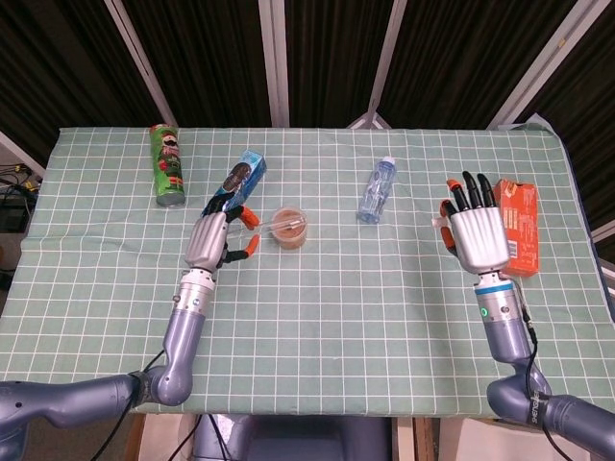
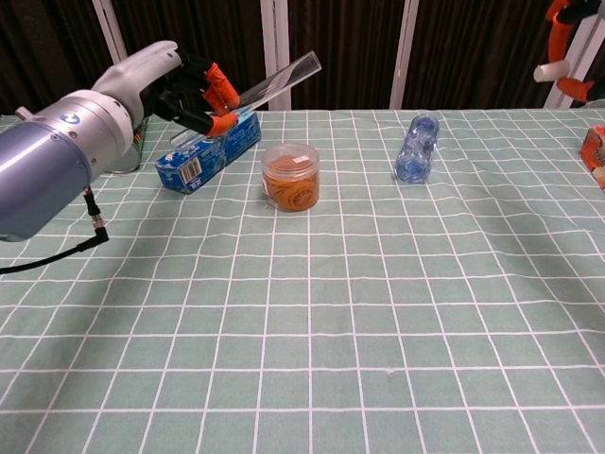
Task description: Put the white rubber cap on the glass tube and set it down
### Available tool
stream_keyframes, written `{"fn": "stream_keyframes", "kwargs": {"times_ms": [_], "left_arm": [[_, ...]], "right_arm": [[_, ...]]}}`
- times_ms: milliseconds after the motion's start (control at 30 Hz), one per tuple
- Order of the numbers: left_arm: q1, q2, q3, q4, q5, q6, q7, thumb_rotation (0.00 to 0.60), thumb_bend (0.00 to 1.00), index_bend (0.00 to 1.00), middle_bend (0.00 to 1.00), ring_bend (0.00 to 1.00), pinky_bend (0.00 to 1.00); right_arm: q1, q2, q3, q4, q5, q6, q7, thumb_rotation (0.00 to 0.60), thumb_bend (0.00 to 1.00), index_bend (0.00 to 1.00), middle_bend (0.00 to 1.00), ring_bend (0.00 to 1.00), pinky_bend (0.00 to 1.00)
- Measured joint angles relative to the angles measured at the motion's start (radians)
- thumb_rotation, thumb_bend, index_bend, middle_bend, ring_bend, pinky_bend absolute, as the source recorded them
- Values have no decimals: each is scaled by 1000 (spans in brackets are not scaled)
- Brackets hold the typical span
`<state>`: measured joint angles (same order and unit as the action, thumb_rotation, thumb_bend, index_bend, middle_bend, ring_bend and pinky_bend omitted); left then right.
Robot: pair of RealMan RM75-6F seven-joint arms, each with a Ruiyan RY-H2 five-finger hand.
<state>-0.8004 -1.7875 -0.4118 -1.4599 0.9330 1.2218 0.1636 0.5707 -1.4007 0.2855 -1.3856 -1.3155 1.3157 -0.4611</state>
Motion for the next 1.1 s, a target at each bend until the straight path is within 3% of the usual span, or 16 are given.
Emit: {"fn": "stream_keyframes", "kwargs": {"times_ms": [367,800,1100], "left_arm": [[-62,-99,-46,93,-9,-21,-1,600,770,548,497,100,0],[-83,-119,-97,110,-67,-27,40,600,774,545,498,100,0],[-93,-137,-133,121,-116,-21,55,600,775,544,498,101,0]], "right_arm": [[81,-30,16,79,-114,39,-35,600,475,631,229,103,112],[180,-130,-7,218,-218,35,-136,600,476,639,229,103,88],[236,-204,2,286,-225,26,-187,600,481,643,229,103,88]]}}
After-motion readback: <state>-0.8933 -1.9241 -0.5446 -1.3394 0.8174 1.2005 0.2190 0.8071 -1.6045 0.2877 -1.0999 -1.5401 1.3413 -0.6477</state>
